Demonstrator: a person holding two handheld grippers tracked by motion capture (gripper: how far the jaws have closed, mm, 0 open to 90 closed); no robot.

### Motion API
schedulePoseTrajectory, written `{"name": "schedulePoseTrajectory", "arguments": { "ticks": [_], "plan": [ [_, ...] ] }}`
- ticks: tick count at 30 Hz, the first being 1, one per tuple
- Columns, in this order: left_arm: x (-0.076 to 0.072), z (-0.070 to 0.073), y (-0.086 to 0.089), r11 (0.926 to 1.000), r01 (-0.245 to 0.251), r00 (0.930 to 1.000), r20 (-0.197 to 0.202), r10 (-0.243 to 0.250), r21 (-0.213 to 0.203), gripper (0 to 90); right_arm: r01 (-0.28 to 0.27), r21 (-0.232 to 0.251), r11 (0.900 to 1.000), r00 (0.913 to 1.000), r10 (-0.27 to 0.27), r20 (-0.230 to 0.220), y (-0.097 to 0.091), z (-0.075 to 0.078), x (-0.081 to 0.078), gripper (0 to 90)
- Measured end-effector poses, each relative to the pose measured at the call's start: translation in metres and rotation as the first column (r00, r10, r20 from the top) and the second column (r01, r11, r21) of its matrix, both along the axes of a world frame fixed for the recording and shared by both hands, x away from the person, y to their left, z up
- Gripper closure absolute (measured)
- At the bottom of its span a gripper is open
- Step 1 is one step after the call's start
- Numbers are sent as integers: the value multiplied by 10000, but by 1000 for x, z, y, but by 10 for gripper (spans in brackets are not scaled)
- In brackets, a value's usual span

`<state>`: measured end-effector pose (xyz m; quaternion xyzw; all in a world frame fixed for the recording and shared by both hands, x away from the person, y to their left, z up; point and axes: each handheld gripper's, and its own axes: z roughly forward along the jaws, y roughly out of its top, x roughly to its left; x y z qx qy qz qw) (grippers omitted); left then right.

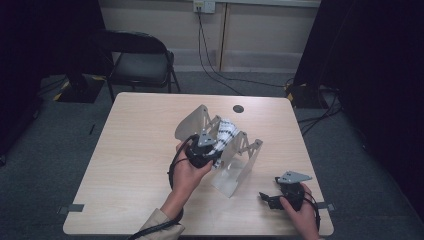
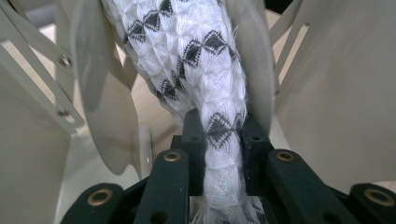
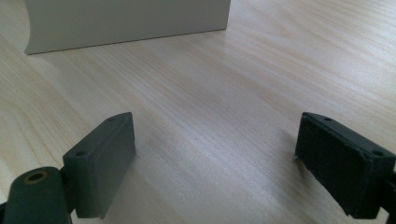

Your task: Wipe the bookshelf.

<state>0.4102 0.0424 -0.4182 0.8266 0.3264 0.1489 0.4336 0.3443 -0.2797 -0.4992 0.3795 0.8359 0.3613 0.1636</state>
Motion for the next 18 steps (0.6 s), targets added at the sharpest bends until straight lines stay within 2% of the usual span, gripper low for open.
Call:
{"name": "schedulePoseTrajectory", "arguments": {
  "ticks": [13,18],
  "plan": [
    [1,-33,0,9986,83,9970,-770,-42,529,765,-4,-1,10000,10000,4,1,0,0,0,114],
    [0,-44,-1,9985,43,9939,-1102,19,554,765,-2,0,10000,10000,2,0,0,0,0,114]
  ]
}}
